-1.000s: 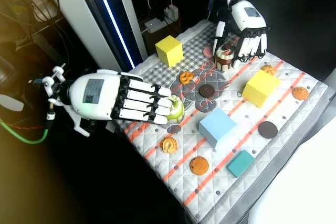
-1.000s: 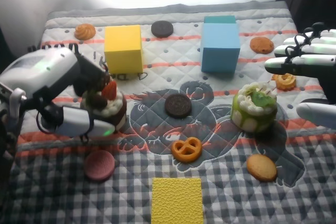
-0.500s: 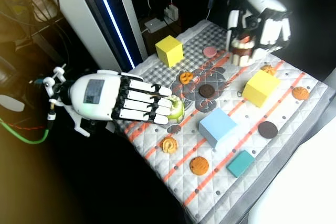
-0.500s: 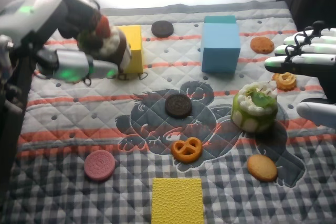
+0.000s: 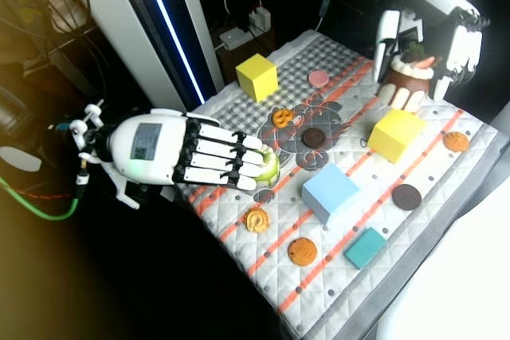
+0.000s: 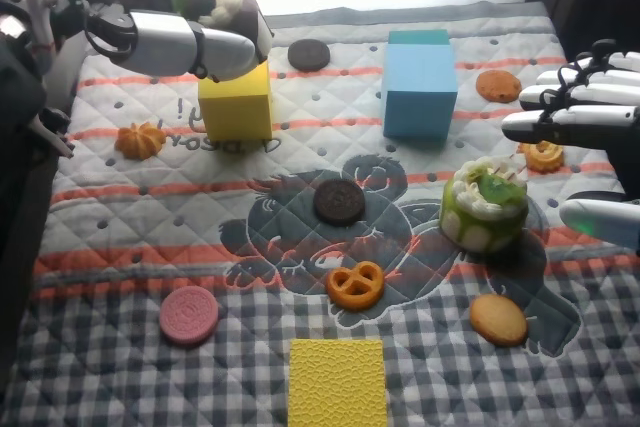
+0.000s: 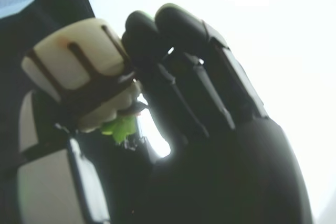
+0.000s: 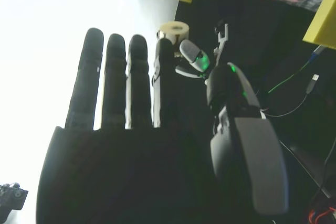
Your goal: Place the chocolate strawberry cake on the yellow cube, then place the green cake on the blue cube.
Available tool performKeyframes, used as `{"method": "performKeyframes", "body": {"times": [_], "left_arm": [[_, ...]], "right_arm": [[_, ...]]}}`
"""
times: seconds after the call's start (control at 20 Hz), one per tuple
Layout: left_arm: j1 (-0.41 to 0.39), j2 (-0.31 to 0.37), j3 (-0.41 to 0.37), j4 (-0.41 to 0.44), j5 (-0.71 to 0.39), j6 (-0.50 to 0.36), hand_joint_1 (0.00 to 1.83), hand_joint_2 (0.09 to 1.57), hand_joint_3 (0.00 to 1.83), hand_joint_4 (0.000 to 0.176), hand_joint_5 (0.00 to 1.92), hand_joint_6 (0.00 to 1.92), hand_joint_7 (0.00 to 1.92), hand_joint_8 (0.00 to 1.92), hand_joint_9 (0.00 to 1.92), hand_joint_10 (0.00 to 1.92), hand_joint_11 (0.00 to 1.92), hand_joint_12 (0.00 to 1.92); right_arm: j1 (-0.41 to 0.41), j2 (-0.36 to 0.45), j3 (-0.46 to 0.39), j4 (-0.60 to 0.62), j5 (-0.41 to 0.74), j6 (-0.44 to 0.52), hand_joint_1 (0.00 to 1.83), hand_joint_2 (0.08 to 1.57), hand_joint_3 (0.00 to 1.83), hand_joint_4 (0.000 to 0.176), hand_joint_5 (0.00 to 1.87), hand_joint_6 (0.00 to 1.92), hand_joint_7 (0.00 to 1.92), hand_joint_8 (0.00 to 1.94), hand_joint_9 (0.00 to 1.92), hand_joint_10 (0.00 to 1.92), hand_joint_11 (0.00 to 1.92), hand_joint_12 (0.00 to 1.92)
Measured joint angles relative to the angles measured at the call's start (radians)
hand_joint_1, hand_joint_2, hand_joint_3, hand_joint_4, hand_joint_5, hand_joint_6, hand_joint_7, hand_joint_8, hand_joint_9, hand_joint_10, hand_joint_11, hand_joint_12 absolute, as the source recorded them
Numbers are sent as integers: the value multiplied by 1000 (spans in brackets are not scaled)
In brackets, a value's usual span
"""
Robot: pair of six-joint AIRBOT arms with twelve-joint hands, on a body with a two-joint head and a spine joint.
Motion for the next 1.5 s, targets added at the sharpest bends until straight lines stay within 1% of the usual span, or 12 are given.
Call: {"method": "performKeyframes", "body": {"times": [0.15, 0.2, 0.25, 0.45, 0.6, 0.65, 0.8, 0.85, 1.15, 1.3, 1.4, 1.5], "left_arm": [[-12, -22, 36, 2, 41, -5, 883, 935, 0, 0, 1125, 0, 1243, 1, 1137, 490, 829, 1370], [-12, -29, 46, 5, 53, -6, 889, 931, 0, 0, 1124, 0, 1248, 2, 1150, 480, 837, 1375], [-13, -35, 55, 6, 69, -7, 879, 933, 0, 0, 1127, 1, 1248, 2, 1124, 487, 768, 1436], [-28, -39, 81, 10, 121, -8, 908, 938, 1, 0, 1119, 0, 1242, 1, 1114, 482, 748, 1414], [-28, -39, 91, 8, 138, -8, 921, 935, 2, 0, 1127, 0, 1283, 6, 1140, 607, 806, 1480], [-33, -39, 91, 16, 150, -7, 954, 945, 2, 0, 1119, 1, 1274, 0, 1121, 622, 806, 1446], [-37, -38, 91, 26, 159, -8, 946, 946, 0, 0, 1121, 0, 1277, 1, 1117, 640, 785, 1487], [-37, -38, 91, 27, 162, -8, 972, 942, 1, 0, 1126, 0, 1286, 2, 1106, 704, 811, 1497], [-50, -29, 92, 50, 168, -8, 974, 941, 0, 0, 1133, 2, 1305, 6, 1159, 640, 886, 1402], [-50, -25, 92, 57, 181, -8, 965, 937, 0, 0, 1132, 0, 1310, 5, 1165, 645, 896, 1409], [-50, -23, 100, 61, 187, -8, 954, 941, 0, 0, 1131, 0, 1319, 6, 1178, 627, 895, 1381], [-50, -20, 102, 67, 189, -5, 944, 943, 0, 0, 1133, 0, 1330, 6, 1183, 594, 861, 1381]], "right_arm": [[0, 0, 1, 0, 0, 1, 235, 1322, 1, 35, 468, 0, 357, 0, 322, 1, 166, 467], [1, -1, 2, -1, 1, 2, 245, 1322, 1, 37, 471, 1, 362, 2, 328, 3, 171, 469], [1, -1, 3, 0, 0, 2, 248, 1320, 0, 51, 462, 0, 356, 0, 329, 3, 173, 468], [1, -1, 4, -2, 1, 4, 236, 1321, 1, 57, 457, 0, 348, 0, 321, 1, 174, 465], [1, -1, 4, 0, 0, 7, 256, 1324, 0, 50, 460, 2, 341, 1, 317, 0, 169, 463], [1, -1, 4, -2, 1, 8, 295, 1325, 0, 38, 475, 5, 358, 5, 329, 4, 179, 469], [1, -1, 4, 0, 1, 8, 324, 1336, 2, 34, 468, 2, 350, 3, 316, 3, 166, 462], [1, -1, 4, 0, 1, 9, 300, 1329, 0, 39, 471, 2, 348, 1, 313, 1, 174, 463], [1, -5, 4, 0, 1, 11, 337, 1322, 0, 29, 480, 3, 335, 2, 309, 2, 176, 480], [1, -5, 4, -1, 1, 12, 339, 1322, 0, 35, 480, 1, 340, 2, 322, 4, 175, 489], [1, -5, 5, 0, 2, 13, 308, 1324, 1, 51, 467, 0, 329, 0, 306, 0, 162, 490], [0, -11, 10, 0, 2, 15, 316, 1319, 0, 58, 467, 1, 338, 3, 314, 3, 162, 504]]}}
